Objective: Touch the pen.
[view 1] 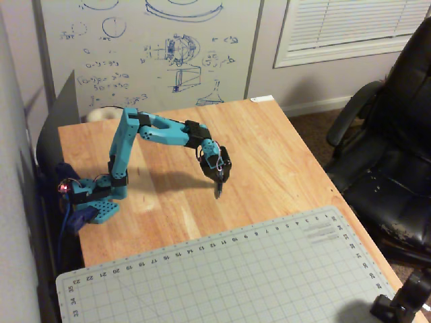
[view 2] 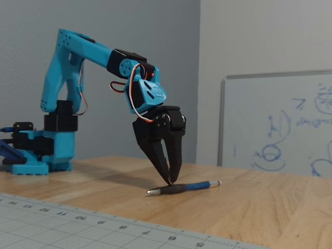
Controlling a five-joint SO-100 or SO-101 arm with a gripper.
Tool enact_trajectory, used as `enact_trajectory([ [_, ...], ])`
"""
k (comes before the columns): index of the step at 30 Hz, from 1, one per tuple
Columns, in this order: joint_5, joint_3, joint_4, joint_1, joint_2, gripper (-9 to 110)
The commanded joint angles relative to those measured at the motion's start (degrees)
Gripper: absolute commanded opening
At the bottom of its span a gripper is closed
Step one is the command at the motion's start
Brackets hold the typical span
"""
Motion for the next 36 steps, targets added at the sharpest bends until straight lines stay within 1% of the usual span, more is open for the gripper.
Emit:
enact_trajectory([
  [1, 0.4, -4.2, -0.6, 0.0, 1.6, 0],
  [30, -0.2, -4.3, -0.5, 0.4, 0.0, 0],
  [36, 0.4, -4.3, -0.4, 0.3, 2.5, 0],
])
